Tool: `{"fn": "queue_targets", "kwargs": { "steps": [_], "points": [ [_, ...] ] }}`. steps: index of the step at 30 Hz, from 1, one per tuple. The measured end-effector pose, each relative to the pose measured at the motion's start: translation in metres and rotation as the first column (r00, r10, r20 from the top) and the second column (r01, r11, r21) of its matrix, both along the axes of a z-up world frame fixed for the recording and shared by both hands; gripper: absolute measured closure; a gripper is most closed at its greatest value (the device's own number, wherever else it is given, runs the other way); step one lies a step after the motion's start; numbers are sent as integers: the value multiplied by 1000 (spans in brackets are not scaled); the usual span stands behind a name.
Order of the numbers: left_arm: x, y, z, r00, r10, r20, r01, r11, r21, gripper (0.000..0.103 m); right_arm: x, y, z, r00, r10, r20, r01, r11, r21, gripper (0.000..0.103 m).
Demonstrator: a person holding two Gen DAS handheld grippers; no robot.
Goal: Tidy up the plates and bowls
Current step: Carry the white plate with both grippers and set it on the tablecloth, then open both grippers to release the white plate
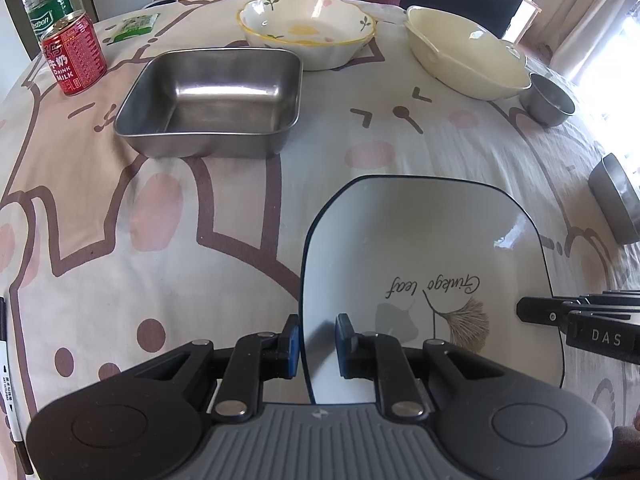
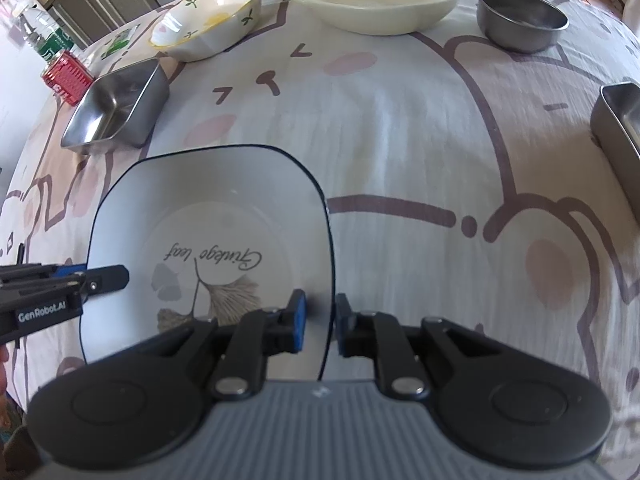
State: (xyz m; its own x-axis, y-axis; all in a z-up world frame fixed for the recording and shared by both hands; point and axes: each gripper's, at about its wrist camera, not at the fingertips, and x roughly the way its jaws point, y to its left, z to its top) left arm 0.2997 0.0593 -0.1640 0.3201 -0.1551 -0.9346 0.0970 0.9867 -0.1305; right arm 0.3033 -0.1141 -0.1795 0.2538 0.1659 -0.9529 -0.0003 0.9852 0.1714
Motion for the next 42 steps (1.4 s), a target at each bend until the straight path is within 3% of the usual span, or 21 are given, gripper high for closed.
{"fn": "queue_targets", "kwargs": {
  "steps": [12,14,18,26,31,33,36,42],
  "points": [
    [-3,-1,1,1000,-11,-8,11,1000,11,82,-4,-5,1,999,40,12,-40,999,2,83],
    [-3,-1,0,1000,-16,-17,17,999,27,72,-5,-5,1,999,43,11,-43,999,0,79],
    [-7,-1,0,999,-25,-28,26,999,43,63,-7,-9,3,999,44,16,-44,999,-8,68],
    [-15,0,9,999,-39,-9,39,998,39,33,-16,-15,12,998,52,45,-52,999,2,45],
    [-22,-1,18,999,-44,19,43,998,51,21,-24,-13,19,996,68,63,-66,997,-26,35],
    [-26,1,23,999,-40,37,38,998,55,16,-29,-13,23,995,75,73,-73,997,-28,30],
    [-31,3,34,996,-26,88,19,997,80,11,-35,-13,30,991,84,101,-81,996,-37,9],
    [-36,6,57,981,4,195,-19,997,74,2,-46,-22,55,974,84,208,-76,996,-42,0]
  ]
}}
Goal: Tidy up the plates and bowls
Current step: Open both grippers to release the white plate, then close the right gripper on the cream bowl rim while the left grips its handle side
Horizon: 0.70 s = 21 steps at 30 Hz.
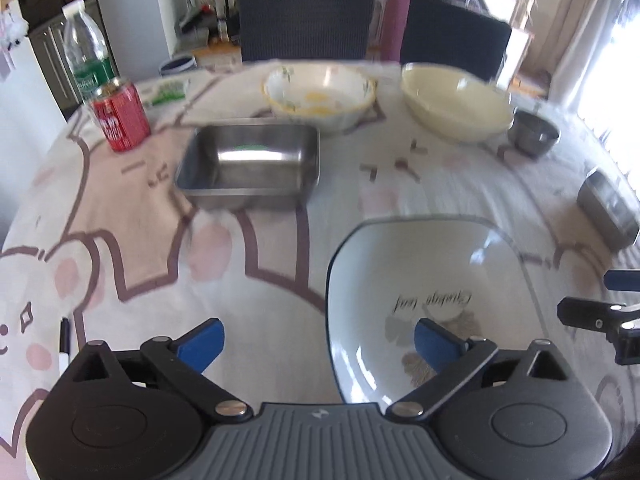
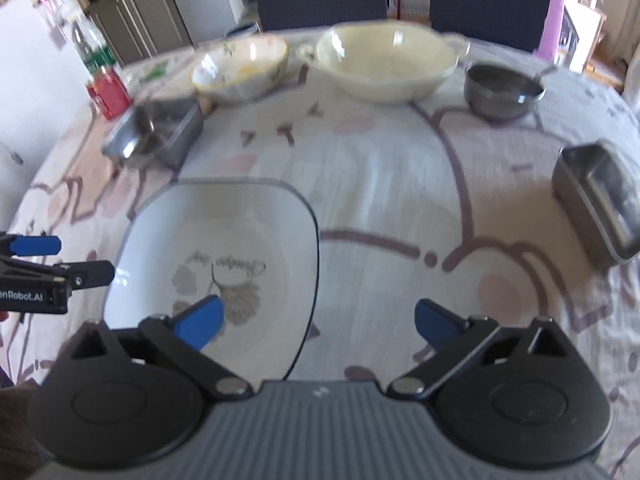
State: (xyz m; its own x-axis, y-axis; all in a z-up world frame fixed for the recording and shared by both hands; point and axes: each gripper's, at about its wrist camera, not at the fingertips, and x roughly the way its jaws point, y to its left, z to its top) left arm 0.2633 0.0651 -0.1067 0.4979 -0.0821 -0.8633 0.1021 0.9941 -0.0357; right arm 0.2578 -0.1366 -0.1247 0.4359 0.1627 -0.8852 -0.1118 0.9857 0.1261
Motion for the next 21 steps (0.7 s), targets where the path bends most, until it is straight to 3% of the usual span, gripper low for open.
{"fn": "queue_targets", "kwargs": {
  "steps": [6,12,18,21],
  "points": [
    [-2,-12,25,990,-12,139,11,1000,3,0,-3,-13,32,984,-9,176,9,1000,2,0],
    [8,-34,49,966,-29,258,48,997,-68,0,5,-30,58,942,0,335,-1,1000,1,0],
    [34,-58,70,936,-43,351,101,984,-149,1,44,-62,86,913,-21,408,5,999,41,0],
    [56,-69,69,935,-34,354,107,976,-191,9,73,-82,96,904,-17,428,4,999,33,0]
  ]
}}
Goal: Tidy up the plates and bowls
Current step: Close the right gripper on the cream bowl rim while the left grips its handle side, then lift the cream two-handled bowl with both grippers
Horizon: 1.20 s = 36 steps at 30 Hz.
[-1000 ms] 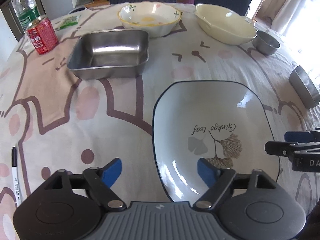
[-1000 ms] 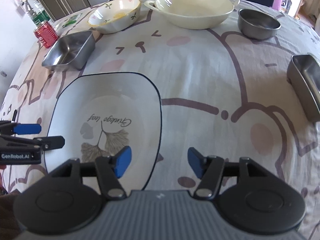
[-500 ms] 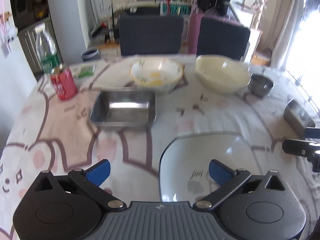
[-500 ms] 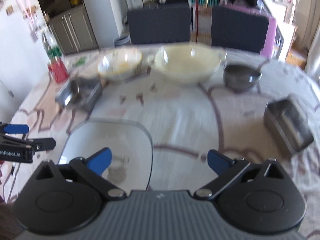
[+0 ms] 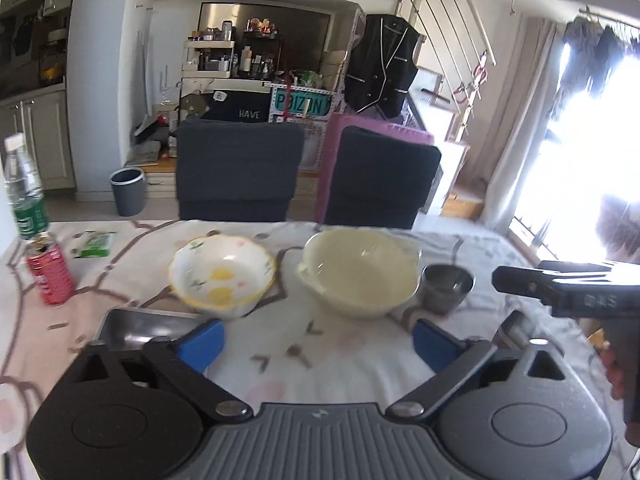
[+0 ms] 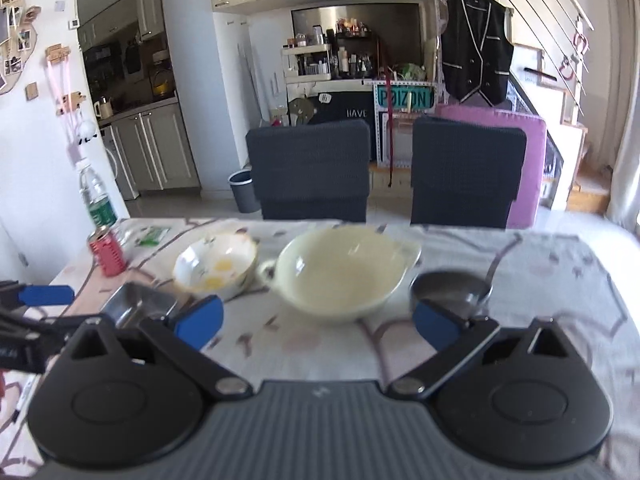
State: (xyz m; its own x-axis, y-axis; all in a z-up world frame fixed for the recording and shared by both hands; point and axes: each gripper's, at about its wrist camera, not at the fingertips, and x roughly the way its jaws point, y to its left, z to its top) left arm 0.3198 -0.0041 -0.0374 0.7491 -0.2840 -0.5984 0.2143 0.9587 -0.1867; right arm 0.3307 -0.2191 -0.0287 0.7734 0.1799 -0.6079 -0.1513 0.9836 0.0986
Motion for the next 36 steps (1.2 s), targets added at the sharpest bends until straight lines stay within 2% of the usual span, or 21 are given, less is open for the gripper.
{"fn": "queue_targets", "kwargs": {
  "steps": [3,6,8,13,14,17,19,21,25,26,27,28,30,33,36],
  "points": [
    [24,-7,-6,1000,19,-7,-20,999,-45,17,37,-20,2,1000,-21,-14,20,999,-25,0],
    [53,-11,-17,998,56,-37,-59,994,-95,29,72,-40,-3,1000,-7,-18,6,1000,-26,2],
    [71,-11,-28,994,79,-71,-87,988,-126,40,99,-51,-11,1000,19,-22,-20,999,-29,6],
    [110,-11,-60,984,109,-144,-129,982,-139,60,159,-72,-39,997,-22,-79,22,1000,2,35],
    [116,-10,-66,982,109,-157,-132,981,-142,63,171,-78,-46,995,-24,-98,27,999,29,37],
    [132,-10,-81,975,105,-195,-139,975,-171,69,200,-89,-63,990,-32,-134,45,995,94,46],
    [142,-10,-91,973,90,-215,-132,973,-187,69,218,-94,-75,986,-34,-164,54,991,119,63],
    [149,-12,-99,971,86,-223,-132,971,-200,69,232,-98,-89,979,-29,-203,57,989,135,74],
    [158,-12,-107,969,82,-232,-134,966,-219,69,254,-102,-105,973,-33,-228,68,987,145,73],
    [158,-12,-108,970,79,-229,-131,966,-222,69,258,-103,-108,972,-34,-232,69,987,144,69],
    [160,-12,-108,971,76,-226,-128,966,-224,69,260,-101,-111,972,-19,-235,53,989,141,59],
    [161,-12,-109,971,77,-226,-128,967,-222,69,265,-99,-113,971,0,-238,30,992,121,57],
    [165,-12,-111,970,82,-228,-134,966,-222,69,269,-90,-119,969,20,-248,-2,997,74,57],
    [170,-11,-114,968,86,-236,-144,960,-240,73,272,-77,-130,964,39,-263,-25,998,54,59],
    [175,-13,-117,967,86,-240,-147,957,-249,78,278,-66,-135,964,26,-265,-32,999,-17,67]
  ]
}}
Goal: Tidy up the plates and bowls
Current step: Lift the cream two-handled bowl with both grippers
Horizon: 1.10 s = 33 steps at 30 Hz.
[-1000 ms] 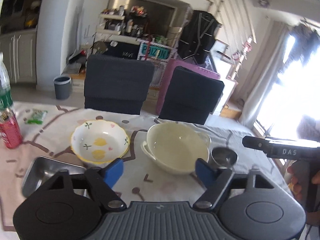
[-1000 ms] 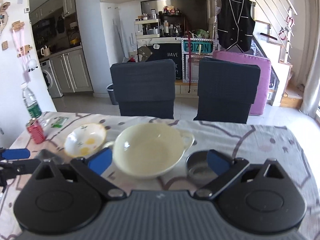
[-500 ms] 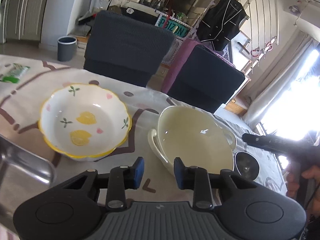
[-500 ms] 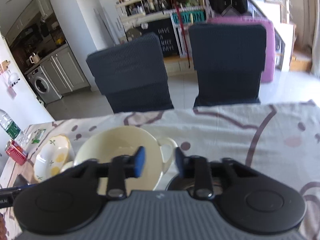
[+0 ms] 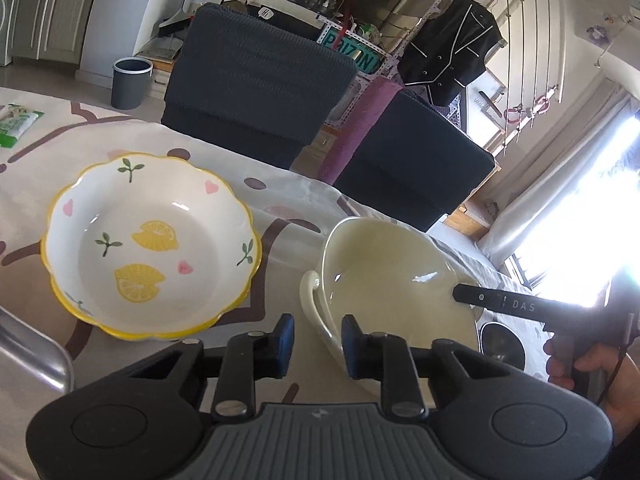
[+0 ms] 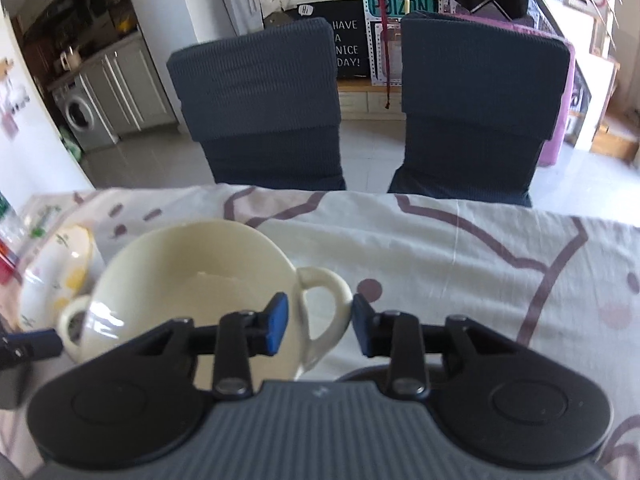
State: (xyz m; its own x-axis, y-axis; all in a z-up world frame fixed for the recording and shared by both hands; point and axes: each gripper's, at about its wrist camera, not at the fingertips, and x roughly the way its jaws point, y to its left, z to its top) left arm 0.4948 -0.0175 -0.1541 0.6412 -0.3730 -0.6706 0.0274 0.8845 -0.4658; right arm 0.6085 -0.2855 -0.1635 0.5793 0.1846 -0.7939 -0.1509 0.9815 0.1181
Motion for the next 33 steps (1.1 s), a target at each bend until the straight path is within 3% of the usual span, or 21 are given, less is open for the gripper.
{"fn": "queue_targets", "kwargs": {
  "steps": [16,24,33],
  "points": [
    [23,-3,-24,997,72,-37,-75,992,-100,86,19,-10,-13,999,33,-29,-30,996,83,64],
    [19,-1,-16,999,44,-25,-45,998,-47,86,2,-8,-9,999,51,-6,-50,996,71,66],
    [-6,8,25,999,20,44,-20,1000,2,86,-38,-3,17,999,21,28,-24,992,120,68]
  ]
}}
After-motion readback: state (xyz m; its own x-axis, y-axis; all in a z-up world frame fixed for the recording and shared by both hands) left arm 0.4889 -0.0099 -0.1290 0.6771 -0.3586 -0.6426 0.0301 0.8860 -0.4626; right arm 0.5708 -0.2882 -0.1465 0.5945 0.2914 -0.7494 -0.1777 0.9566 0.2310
